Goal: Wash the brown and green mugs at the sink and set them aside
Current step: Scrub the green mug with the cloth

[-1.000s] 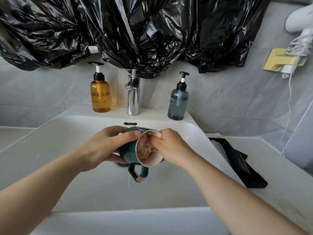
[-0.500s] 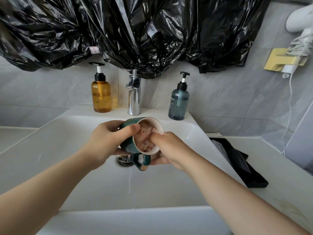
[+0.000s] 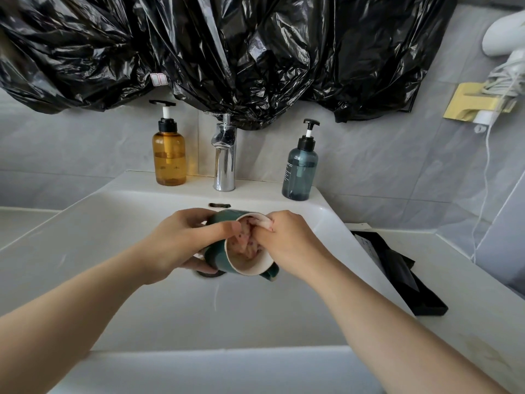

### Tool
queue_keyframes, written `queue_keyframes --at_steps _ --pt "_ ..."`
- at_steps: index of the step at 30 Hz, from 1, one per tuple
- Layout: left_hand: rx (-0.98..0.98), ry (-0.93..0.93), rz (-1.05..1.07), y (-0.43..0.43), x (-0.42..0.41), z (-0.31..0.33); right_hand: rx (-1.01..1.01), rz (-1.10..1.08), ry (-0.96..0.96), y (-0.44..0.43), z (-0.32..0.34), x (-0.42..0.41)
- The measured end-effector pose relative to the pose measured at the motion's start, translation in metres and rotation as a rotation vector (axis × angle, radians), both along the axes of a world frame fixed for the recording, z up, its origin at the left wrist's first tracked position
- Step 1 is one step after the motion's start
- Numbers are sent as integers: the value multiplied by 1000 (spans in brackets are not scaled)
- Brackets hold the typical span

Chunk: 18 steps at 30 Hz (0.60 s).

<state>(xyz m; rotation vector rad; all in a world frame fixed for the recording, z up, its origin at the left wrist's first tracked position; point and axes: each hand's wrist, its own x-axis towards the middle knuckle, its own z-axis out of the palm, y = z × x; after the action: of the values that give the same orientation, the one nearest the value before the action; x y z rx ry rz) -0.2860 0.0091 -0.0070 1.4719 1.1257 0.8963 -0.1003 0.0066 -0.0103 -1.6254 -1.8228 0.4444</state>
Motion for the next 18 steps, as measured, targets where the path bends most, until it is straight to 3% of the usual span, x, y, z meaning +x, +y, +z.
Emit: queue_keyframes --at_steps 5,13,18 --pt "50 -157 132 2 2 0 -5 -94 148 1 3 -3" --pt "162 -251 201 4 5 -5 -488 -130 647 8 -11 -15" --pt "84 -238 159 9 2 -8 -367 -19 951 11 -10 -11"
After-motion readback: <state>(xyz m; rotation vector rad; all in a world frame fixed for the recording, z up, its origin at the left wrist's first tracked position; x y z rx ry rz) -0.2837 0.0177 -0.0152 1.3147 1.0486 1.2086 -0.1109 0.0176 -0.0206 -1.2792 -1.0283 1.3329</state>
